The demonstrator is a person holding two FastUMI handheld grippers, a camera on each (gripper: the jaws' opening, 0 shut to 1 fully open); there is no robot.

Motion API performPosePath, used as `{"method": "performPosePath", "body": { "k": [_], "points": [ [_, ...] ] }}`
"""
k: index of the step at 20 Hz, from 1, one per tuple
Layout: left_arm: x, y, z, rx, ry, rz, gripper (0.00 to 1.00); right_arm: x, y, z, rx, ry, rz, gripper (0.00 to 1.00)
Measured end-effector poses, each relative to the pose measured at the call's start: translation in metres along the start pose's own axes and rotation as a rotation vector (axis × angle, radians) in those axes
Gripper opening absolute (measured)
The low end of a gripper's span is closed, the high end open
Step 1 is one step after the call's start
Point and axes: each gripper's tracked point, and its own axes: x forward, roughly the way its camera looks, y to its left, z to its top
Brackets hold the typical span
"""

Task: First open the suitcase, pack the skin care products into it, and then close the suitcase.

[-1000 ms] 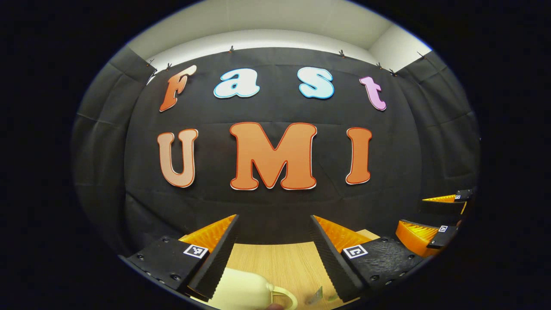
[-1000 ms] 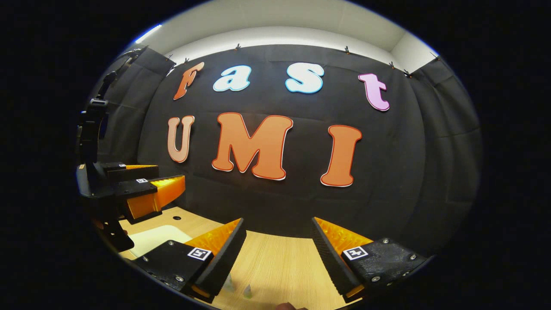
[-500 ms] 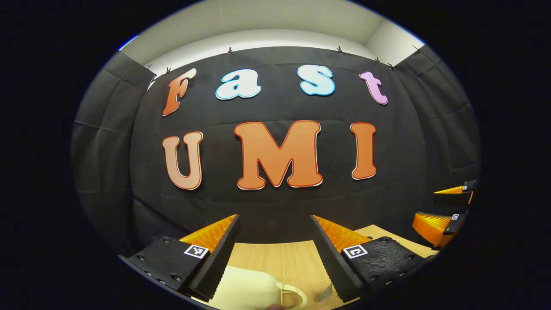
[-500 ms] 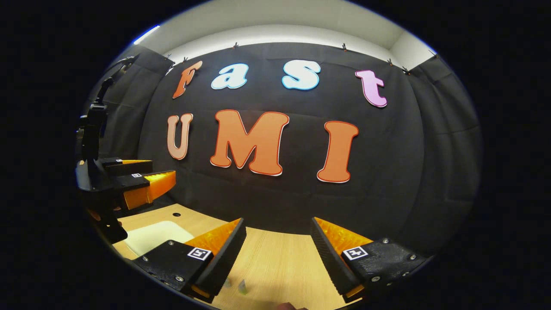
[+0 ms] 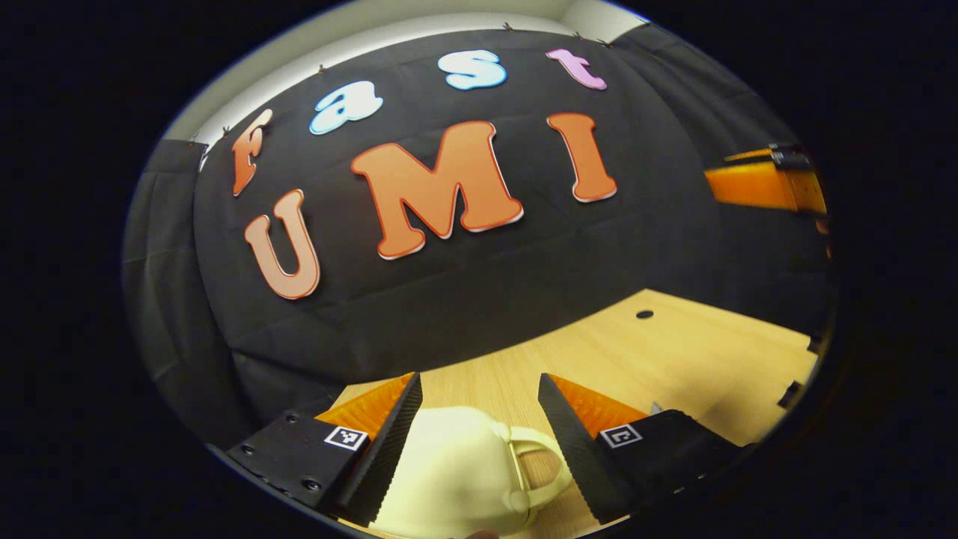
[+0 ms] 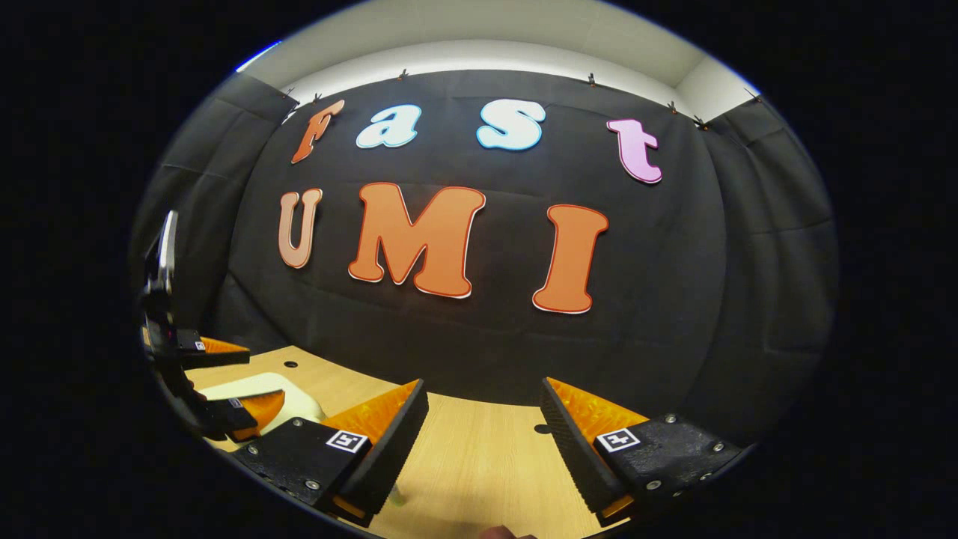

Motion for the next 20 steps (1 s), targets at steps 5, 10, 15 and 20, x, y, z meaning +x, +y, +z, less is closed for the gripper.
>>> {"method": "performPosePath", "body": {
  "k": [5,10,15,20],
  "points": [
    [-0.007,-0.001,-0.028,0.147,0.098,-0.059,1.0,-0.004,-0.014,-0.014,-0.003,0.031,-0.021,0.96],
    [-0.021,0.005,-0.058,0.274,0.2,-0.104,0.94,-0.009,-0.027,-0.027,-0.001,0.058,-0.035,0.95],
    [-0.027,0.012,-0.066,0.413,0.232,-0.136,0.9,-0.011,-0.034,-0.036,0.015,0.073,-0.037,0.96],
    [-0.03,0.019,-0.066,0.571,0.234,-0.178,0.78,-0.012,-0.038,-0.04,0.009,0.075,-0.027,0.95]
  ]
}}
